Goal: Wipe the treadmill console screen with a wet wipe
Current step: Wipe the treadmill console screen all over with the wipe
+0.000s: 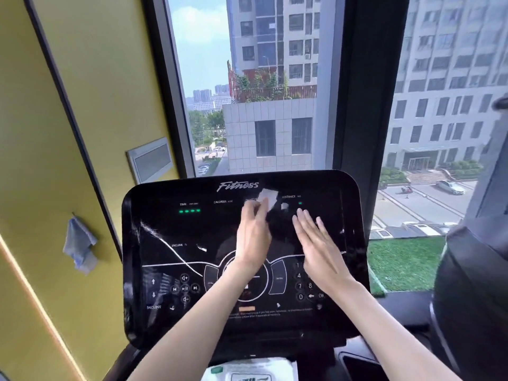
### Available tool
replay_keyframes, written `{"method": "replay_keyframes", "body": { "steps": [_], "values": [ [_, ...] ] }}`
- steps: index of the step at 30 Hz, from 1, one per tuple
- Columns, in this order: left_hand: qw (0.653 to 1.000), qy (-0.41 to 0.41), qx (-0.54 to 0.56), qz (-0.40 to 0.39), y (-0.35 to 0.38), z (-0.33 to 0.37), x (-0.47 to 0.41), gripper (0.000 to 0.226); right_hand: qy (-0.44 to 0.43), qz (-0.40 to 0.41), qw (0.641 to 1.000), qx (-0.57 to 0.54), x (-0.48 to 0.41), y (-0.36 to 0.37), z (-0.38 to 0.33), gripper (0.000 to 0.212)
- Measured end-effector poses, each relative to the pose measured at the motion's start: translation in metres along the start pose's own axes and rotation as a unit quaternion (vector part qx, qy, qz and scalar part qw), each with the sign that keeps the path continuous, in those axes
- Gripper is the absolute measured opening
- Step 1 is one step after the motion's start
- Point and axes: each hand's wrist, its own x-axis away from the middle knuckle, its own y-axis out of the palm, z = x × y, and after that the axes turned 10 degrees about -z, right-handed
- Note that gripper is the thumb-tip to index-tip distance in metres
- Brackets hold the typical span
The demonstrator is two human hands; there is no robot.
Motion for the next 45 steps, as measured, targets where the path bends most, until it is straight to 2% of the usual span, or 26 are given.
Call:
{"method": "replay_keyframes", "body": {
  "steps": [2, 4, 5, 8, 9, 10, 13, 15, 17, 19, 20, 21, 24, 25, 27, 29, 30, 31, 33, 34, 36, 38, 39, 42, 43, 45],
  "values": [
    [0.983, -0.142, 0.081, 0.086, -0.002, -0.002, -0.004, 0.043, 0.041, 0.018, 0.999, -0.019, 0.011, -0.003, 0.007, 0.086],
    [0.969, -0.193, 0.1, 0.119, 0.002, 0.005, -0.007, 0.041, 0.089, 0.031, 0.995, -0.031, 0.023, 0.0, 0.01, 0.086],
    [0.979, -0.163, 0.083, 0.094, 0.005, 0.012, -0.008, 0.043, 0.103, 0.028, 0.994, -0.029, 0.027, 0.003, 0.011, 0.086],
    [0.998, 0.046, 0.003, -0.046, 0.014, 0.027, -0.005, 0.054, 0.114, 0.013, 0.993, -0.013, 0.031, 0.011, 0.01, 0.081],
    [0.994, 0.08, -0.006, -0.071, 0.012, 0.023, -0.008, 0.054, 0.119, 0.01, 0.993, -0.01, 0.03, 0.012, 0.009, 0.081],
    [0.995, 0.074, -0.001, -0.069, 0.009, 0.018, -0.011, 0.051, 0.125, 0.008, 0.992, -0.01, 0.029, 0.014, 0.008, 0.082],
    [0.989, -0.105, 0.081, 0.058, 0.002, 0.002, -0.014, 0.036, 0.134, 0.012, 0.991, -0.012, 0.028, 0.015, 0.007, 0.084],
    [0.981, -0.141, 0.094, 0.094, 0.004, 0.007, -0.012, 0.035, 0.134, 0.013, 0.991, -0.005, 0.028, 0.017, 0.007, 0.084],
    [0.998, -0.025, 0.05, 0.001, 0.011, 0.023, -0.007, 0.044, 0.135, 0.017, 0.991, -0.001, 0.027, 0.019, 0.006, 0.083],
    [0.987, 0.122, -0.009, -0.103, 0.015, 0.028, -0.003, 0.052, 0.139, 0.018, 0.99, -0.002, 0.026, 0.021, 0.005, 0.081],
    [0.982, 0.144, -0.017, -0.121, 0.012, 0.024, -0.005, 0.052, 0.14, 0.016, 0.99, -0.001, 0.026, 0.021, 0.005, 0.081],
    [0.986, 0.121, -0.003, -0.112, 0.009, 0.018, -0.009, 0.05, 0.14, 0.013, 0.99, 0.002, 0.027, 0.02, 0.005, 0.081],
    [0.996, -0.046, 0.072, 0.014, 0.002, 0.002, -0.015, 0.045, 0.133, 0.006, 0.991, 0.01, 0.028, 0.019, 0.007, 0.083],
    [0.997, -0.045, 0.059, 0.02, 0.003, 0.002, -0.013, 0.047, 0.13, 0.005, 0.991, 0.013, 0.029, 0.019, 0.008, 0.084],
    [0.996, 0.064, 0.009, -0.069, 0.007, 0.008, -0.007, 0.052, 0.13, 0.002, 0.991, 0.016, 0.028, 0.019, 0.009, 0.083],
    [0.966, 0.191, -0.025, -0.17, 0.005, 0.009, -0.009, 0.051, 0.132, -0.004, 0.991, 0.022, 0.029, 0.019, 0.008, 0.084],
    [0.958, 0.214, -0.033, -0.188, 0.002, 0.008, -0.019, 0.05, 0.133, -0.008, 0.991, 0.022, 0.029, 0.019, 0.008, 0.084],
    [0.962, 0.201, -0.029, -0.183, -0.001, 0.006, -0.03, 0.049, 0.132, -0.01, 0.991, 0.019, 0.029, 0.02, 0.007, 0.086],
    [0.987, 0.101, 0.008, -0.129, -0.007, 0.008, -0.047, 0.051, 0.132, -0.01, 0.991, 0.011, 0.029, 0.021, 0.008, 0.089],
    [0.99, 0.081, 0.014, -0.116, -0.006, 0.012, -0.05, 0.052, 0.132, -0.009, 0.991, 0.01, 0.029, 0.021, 0.009, 0.091],
    [0.97, 0.167, -0.024, -0.173, 0.0, 0.024, -0.046, 0.051, 0.128, -0.007, 0.992, 0.008, 0.03, 0.021, 0.01, 0.092],
    [0.922, 0.289, -0.059, -0.249, 0.005, 0.03, -0.043, 0.047, 0.123, -0.013, 0.992, 0.012, 0.031, 0.019, 0.01, 0.092],
    [0.915, 0.302, -0.063, -0.26, 0.006, 0.032, -0.05, 0.044, 0.122, -0.016, 0.992, 0.015, 0.031, 0.018, 0.011, 0.092],
    [0.955, 0.207, -0.036, -0.207, 0.012, 0.041, -0.071, 0.046, 0.116, -0.018, 0.993, 0.009, 0.031, 0.014, 0.013, 0.09],
    [0.958, 0.199, -0.031, -0.206, 0.014, 0.046, -0.071, 0.045, 0.115, -0.019, 0.993, 0.005, 0.031, 0.012, 0.014, 0.089],
    [0.927, 0.27, -0.049, -0.255, 0.02, 0.055, -0.066, 0.039, 0.112, -0.027, 0.993, 0.005, 0.031, 0.01, 0.017, 0.088]
  ]
}}
